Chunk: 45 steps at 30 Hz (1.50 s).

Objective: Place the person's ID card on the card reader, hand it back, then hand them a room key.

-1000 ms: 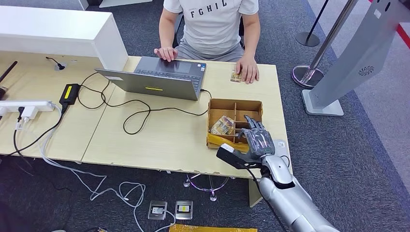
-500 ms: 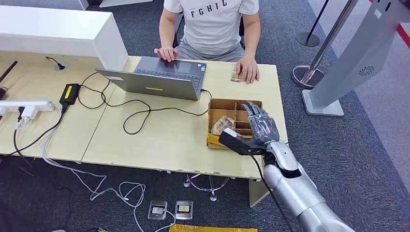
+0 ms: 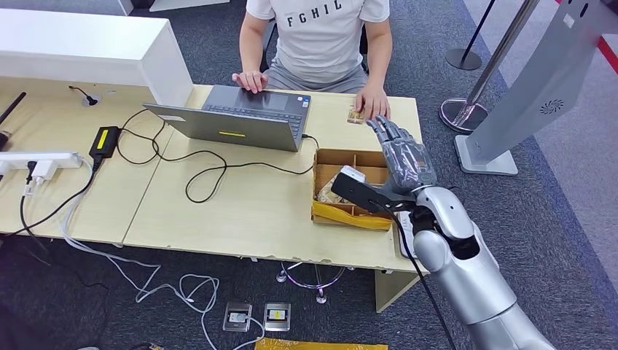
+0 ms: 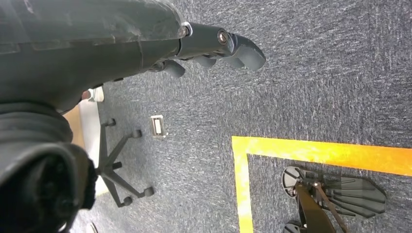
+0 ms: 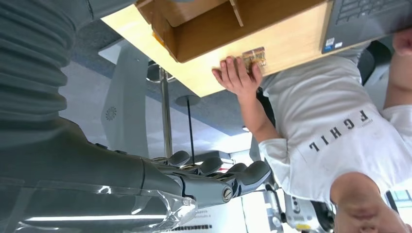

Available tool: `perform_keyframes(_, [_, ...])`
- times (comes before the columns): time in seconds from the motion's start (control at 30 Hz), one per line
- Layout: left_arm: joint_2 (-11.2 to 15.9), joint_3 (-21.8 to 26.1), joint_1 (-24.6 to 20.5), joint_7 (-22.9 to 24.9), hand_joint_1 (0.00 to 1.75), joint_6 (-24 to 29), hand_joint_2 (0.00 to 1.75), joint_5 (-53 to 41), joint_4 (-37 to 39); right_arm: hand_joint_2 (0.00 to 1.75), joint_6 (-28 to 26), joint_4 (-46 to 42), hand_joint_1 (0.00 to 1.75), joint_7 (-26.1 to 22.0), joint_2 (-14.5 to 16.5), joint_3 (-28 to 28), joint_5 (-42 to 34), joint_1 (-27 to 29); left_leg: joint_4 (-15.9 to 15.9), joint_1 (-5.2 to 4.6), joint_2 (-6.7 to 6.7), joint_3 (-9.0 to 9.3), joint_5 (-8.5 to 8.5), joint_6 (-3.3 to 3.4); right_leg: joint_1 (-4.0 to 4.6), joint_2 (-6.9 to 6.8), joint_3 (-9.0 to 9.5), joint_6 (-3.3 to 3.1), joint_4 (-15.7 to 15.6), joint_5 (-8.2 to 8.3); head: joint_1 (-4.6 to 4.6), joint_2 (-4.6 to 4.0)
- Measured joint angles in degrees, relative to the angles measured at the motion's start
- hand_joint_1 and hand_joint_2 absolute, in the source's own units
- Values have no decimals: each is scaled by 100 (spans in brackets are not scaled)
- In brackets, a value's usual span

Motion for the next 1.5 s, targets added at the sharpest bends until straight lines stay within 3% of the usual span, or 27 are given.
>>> perform_keyframes(0.2, [-4, 0, 0, 81, 0, 75, 0, 83, 0, 175, 530, -520, 0, 578, -35, -94, -163, 104, 0, 0, 0, -1, 0, 0, 0, 0, 0, 0, 0, 0, -1, 0])
perform_keyframes(0.47, [-41, 0, -4, 109, 0, 111, 0, 110, 0, 175, 605, -772, 0, 833, -59, -162, -213, 371, 0, 0, 1, -1, 0, 0, 0, 0, 0, 0, -1, 0, 0, 0])
perform_keyframes(0.7, [-78, 0, -6, 129, 0, 149, 0, 118, 0, 175, 565, -820, 0, 881, -58, -221, -105, 491, 0, 0, 1, -2, 0, 0, 0, -1, 1, 0, 0, 0, -1, 1])
perform_keyframes(1.0, [-118, 0, -17, 135, 0, 204, 0, 119, 0, 175, 163, -672, 0, 697, 5, -235, 293, 519, -1, 0, 0, -3, 0, 0, 0, -1, 0, 0, 0, 0, -1, 1])
perform_keyframes(1.13, [-149, -1, -30, 135, 0, 201, 0, 119, 0, 175, -247, -171, 0, 519, 143, -228, 630, 537, -1, 0, 0, -5, 0, 0, 0, -2, 0, 0, 0, 0, -1, 0])
perform_keyframes(1.5, [-149, -4, -32, 131, 0, 145, 0, 110, 0, 175, -213, 270, 0, 488, 222, -206, 770, 614, -1, 0, 0, -4, 0, 0, 0, -2, -1, 0, 0, 0, -1, 0])
